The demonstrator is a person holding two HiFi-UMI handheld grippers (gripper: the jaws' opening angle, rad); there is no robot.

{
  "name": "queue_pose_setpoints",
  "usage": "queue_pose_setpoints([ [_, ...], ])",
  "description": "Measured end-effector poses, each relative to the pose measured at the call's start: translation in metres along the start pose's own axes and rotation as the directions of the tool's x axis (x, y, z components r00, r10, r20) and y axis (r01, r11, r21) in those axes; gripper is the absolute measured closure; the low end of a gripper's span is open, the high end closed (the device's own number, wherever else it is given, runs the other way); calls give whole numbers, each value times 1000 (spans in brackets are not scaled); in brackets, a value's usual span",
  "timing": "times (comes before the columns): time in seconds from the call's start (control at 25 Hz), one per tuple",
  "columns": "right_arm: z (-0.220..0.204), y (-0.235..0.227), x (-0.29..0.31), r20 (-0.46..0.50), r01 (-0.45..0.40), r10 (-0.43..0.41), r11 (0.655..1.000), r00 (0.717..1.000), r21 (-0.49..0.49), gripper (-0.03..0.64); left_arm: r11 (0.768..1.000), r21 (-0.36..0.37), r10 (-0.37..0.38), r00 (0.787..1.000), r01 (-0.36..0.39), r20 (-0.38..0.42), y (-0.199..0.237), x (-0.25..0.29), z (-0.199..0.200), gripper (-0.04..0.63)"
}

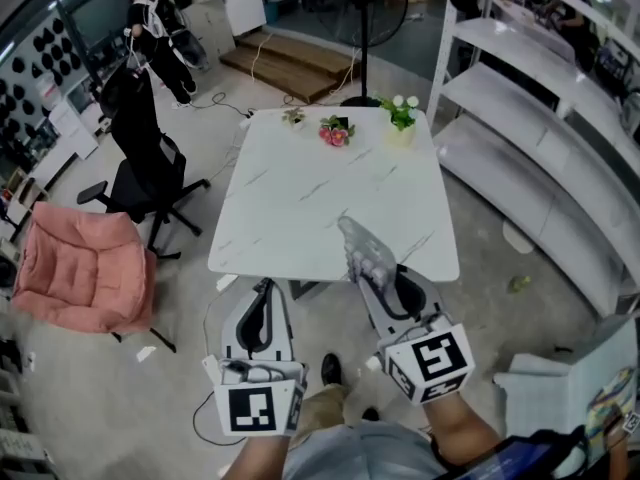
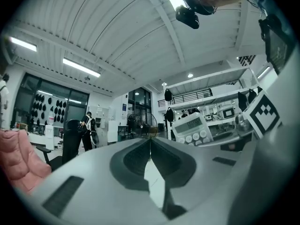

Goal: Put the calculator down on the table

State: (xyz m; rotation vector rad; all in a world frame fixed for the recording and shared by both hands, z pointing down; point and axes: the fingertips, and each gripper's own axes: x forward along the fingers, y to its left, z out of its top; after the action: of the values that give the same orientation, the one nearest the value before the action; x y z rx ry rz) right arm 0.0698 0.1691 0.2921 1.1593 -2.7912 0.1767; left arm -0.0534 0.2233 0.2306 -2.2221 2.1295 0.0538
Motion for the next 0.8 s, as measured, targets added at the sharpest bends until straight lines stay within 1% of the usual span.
queue_pose_setpoints([
  [0.24,22,-12,74,9,24,-24,1000,1000,0,469,999,21,-36,999,35,28,48,66,9,586],
  [0.4,39,-19,107,32,49,-48,999,998,-8,469,998,37,-61,996,59,58,70,97,14,586],
  [0.6,48,-27,131,47,73,-72,997,996,-20,469,997,35,-68,998,68,6,87,122,-7,586],
  [0.72,49,-34,140,40,85,-85,996,996,-18,469,996,52,-77,997,78,-12,89,137,-9,586],
  [0.8,48,-40,146,33,92,-92,996,995,-16,469,996,40,-84,996,86,-31,89,146,-16,586],
])
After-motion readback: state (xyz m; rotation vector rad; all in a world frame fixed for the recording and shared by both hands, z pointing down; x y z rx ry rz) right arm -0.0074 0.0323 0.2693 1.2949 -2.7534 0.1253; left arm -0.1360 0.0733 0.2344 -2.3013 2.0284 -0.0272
